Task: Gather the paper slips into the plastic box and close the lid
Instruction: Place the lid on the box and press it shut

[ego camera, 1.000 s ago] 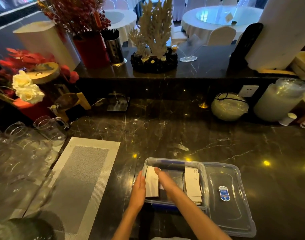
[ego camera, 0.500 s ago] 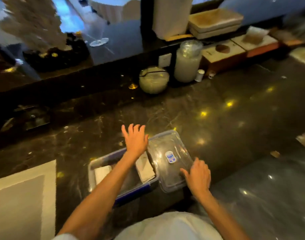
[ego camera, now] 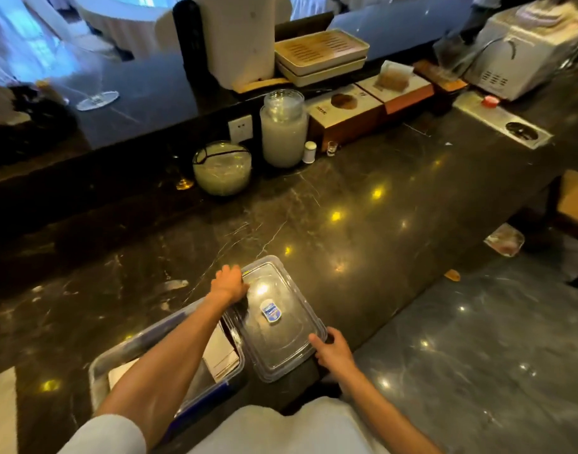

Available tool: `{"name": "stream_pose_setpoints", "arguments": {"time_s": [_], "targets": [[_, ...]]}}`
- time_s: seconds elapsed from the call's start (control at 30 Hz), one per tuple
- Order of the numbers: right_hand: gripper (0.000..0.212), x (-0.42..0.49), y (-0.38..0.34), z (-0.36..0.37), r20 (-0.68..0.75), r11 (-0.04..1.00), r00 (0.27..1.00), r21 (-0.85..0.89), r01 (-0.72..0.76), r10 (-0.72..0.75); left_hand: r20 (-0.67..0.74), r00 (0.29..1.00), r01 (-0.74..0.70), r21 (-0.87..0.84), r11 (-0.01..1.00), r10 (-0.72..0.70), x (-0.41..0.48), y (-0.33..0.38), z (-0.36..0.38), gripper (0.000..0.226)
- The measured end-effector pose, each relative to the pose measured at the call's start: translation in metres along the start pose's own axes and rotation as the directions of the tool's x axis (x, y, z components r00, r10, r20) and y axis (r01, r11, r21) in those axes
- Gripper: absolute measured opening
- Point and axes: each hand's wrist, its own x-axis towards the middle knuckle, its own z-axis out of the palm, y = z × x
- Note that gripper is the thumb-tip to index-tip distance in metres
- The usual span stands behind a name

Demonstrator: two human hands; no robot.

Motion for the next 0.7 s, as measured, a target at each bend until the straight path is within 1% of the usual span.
{"name": "stream_pose_setpoints", "arguments": {"time_s": [0.07, 0.13, 0.2, 0.27, 0.33, 0.37, 0.47, 0.53, 0.63, 0.7], "targets": [[0.065, 0.005, -0.010, -0.008, -0.043, 0.995, 0.998, 0.087, 0.044, -0.040, -0.068, 0.998, -0.014, -0.088, 0.996, 0.008, -0.001, 0.009, -0.007, 0.048], [0.071, 0.012, -0.027, -0.018, -0.084, 0.977, 0.993, 0.188, 0.095, -0.081, -0.163, 0.987, -0.033, -0.146, 0.989, 0.008, -0.004, 0.018, -0.020, 0.053], [0.069, 0.019, -0.051, -0.026, -0.103, 0.949, 0.986, 0.277, 0.153, -0.129, -0.254, 0.967, -0.063, -0.204, 0.977, 0.010, -0.011, 0.023, -0.038, 0.058], [0.066, 0.024, -0.079, -0.025, -0.094, 0.913, 0.976, 0.345, 0.219, -0.199, -0.357, 0.934, -0.093, -0.247, 0.965, -0.002, -0.022, 0.016, -0.055, 0.055], [0.066, 0.025, -0.110, -0.015, -0.088, 0.886, 0.957, 0.362, 0.290, -0.278, -0.452, 0.889, -0.087, -0.318, 0.944, -0.071, -0.036, -0.005, -0.071, 0.046], [0.067, 0.023, -0.125, -0.008, -0.077, 0.879, 0.947, 0.354, 0.319, -0.312, -0.474, 0.871, -0.068, -0.372, 0.926, -0.126, -0.044, -0.020, -0.077, 0.044], [0.067, 0.015, -0.161, 0.029, 0.015, 0.882, 0.930, 0.323, 0.343, -0.367, -0.487, 0.818, -0.008, -0.540, 0.842, -0.305, -0.076, -0.080, -0.086, 0.041], [0.057, 0.004, -0.176, 0.059, 0.092, 0.897, 0.924, 0.291, 0.332, -0.372, -0.479, 0.777, 0.017, -0.634, 0.773, -0.410, -0.099, -0.121, -0.081, 0.038], [0.041, -0.021, -0.173, 0.098, 0.241, 0.920, 0.894, 0.206, 0.333, -0.377, -0.389, 0.740, 0.110, -0.735, 0.669, -0.549, -0.136, -0.169, -0.058, 0.030], [0.039, -0.041, -0.159, 0.117, 0.389, 0.923, 0.838, 0.123, 0.364, -0.382, -0.297, 0.716, 0.202, -0.778, 0.595, -0.632, -0.162, -0.192, -0.036, 0.026]]}}
